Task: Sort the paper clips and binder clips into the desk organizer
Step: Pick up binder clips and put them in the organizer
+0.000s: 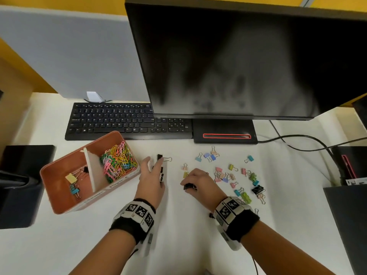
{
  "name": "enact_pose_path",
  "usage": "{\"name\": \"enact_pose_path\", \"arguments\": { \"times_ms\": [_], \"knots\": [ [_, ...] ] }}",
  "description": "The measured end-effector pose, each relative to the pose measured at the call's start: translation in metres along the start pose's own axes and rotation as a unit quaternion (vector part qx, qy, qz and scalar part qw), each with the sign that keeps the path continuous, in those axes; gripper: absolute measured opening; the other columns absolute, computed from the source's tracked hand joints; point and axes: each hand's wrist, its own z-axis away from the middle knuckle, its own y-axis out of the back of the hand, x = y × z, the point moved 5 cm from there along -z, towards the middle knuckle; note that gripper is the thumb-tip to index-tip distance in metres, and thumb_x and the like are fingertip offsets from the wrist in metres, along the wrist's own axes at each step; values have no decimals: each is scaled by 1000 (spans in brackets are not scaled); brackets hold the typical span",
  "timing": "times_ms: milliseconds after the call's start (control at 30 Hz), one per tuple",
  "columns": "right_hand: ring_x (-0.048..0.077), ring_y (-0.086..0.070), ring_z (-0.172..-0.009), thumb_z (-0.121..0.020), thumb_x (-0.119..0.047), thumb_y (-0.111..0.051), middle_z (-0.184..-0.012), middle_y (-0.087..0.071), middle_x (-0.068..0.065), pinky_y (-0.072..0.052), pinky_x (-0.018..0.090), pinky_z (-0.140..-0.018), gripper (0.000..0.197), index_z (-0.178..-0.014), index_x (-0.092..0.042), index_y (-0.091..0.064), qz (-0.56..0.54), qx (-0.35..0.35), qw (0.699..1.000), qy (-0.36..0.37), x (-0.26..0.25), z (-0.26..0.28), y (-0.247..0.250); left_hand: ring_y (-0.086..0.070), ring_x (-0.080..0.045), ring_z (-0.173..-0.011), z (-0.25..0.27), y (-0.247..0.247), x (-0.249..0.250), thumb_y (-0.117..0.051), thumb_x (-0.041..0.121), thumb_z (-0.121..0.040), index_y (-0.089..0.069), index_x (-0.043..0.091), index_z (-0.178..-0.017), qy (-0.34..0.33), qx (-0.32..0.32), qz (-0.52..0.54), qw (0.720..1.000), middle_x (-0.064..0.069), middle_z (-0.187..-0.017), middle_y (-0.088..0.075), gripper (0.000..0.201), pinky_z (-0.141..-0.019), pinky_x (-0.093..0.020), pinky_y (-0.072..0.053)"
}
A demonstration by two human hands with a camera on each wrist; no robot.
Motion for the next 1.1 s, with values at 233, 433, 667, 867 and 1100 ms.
{"name": "enact_pose_path", "arguments": {
  "times_ms": [233,433,667,867,1100],
  "knots": [
    [9,-49,-90,-86,-9,-61,-103,-59,3,-43,21,-90,20,-103,-13,-70,-11,20,1000,4,-1,10,19,-56,-29,-102,-4,-16,-3,-61,3,-76,-58,13,-116,12,-39,-17,999,-9,-126,-43,42,-92,-35,-48],
    [15,-56,-94,-86,-10,-61,-102,-59,2,-49,30,-90,18,-101,-13,-70,-6,27,1000,9,0,21,25,-52,-16,-82,17,-2,-3,-74,7,-69,-56,19,-97,-1,-55,26,998,2,-99,-48,35,-84,-31,-50],
    [12,-51,-97,-84,-9,-64,-102,-56,2,-38,18,-92,19,-101,-15,-69,-19,22,994,109,-74,-5,10,-60,-11,-79,69,103,-17,-78,1,-65,-58,23,-95,-46,82,86,992,2,-98,-52,43,-73,-21,-51],
    [23,-49,-106,-85,-11,-61,-108,-57,8,-40,35,-99,21,-105,-13,-68,-33,-16,975,218,-205,-58,-44,-58,-11,-77,77,203,-85,-76,4,-69,-64,14,-105,57,171,24,983,-4,-104,-55,40,-80,-15,-41],
    [20,-50,-117,-90,-22,-55,-131,-48,5,-43,41,-103,45,-133,-21,-42,-83,-25,980,180,-243,-79,-75,-56,-14,-97,71,220,-108,-45,5,-92,-56,22,-122,90,121,72,986,1,-116,-61,36,-89,-31,-44]
  ]
}}
